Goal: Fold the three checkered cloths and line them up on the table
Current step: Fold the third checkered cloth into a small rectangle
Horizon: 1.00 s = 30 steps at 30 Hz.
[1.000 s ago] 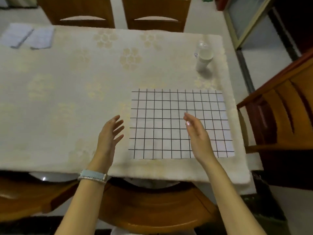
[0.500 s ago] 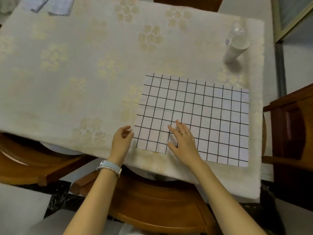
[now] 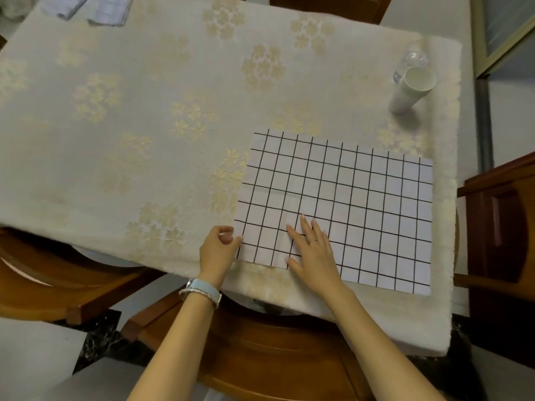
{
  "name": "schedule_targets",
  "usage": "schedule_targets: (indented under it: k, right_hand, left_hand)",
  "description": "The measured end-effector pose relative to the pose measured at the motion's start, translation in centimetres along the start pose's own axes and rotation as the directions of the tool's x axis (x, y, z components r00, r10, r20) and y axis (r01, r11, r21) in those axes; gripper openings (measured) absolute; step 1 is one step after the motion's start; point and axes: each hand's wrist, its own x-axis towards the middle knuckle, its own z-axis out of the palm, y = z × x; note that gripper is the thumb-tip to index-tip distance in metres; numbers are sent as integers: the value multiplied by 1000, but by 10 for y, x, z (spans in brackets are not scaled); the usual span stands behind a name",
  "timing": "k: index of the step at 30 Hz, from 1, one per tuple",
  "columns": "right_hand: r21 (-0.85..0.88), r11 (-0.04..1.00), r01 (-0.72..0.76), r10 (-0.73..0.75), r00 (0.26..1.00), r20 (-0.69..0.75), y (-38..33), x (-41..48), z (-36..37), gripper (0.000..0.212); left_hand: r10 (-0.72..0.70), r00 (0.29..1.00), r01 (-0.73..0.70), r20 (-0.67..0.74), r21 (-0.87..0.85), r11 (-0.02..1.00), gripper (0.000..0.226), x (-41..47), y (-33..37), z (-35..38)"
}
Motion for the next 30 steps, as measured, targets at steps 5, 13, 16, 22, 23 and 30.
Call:
schedule_targets:
  k: [5,13,16,22,23,30]
  right_hand:
    - [3,1000,-7,7,1000,4,0,0,0,77]
    - [15,1000,10,-10,1000,11,-13,4,2,77]
    - [49,997,52,-53,998,23,-32,11,9,77]
    - [155,982,112,-127,988,89,-63,21,13,74]
    - [222,969,103,-128,987,98,-65,22,10,71]
    - [825,564,-33,140,989,-56,-75,27,-70,27]
  left_hand:
    - [-1,1000,1,-20,25,1000,37,1,-2,9]
    - [35,986,-64,-161,-179,982,23,-14,9,-6]
    - [38,977,-91,-211,-249,964,20,-20,12,-21]
    - [85,951,-198,-298,-374,906,16,-30,16,-47]
    - [111,948,-226,-300,-386,894,16,-30,17,-48]
    - [379,911,-411,-160,-417,811,17,-50,58,-29]
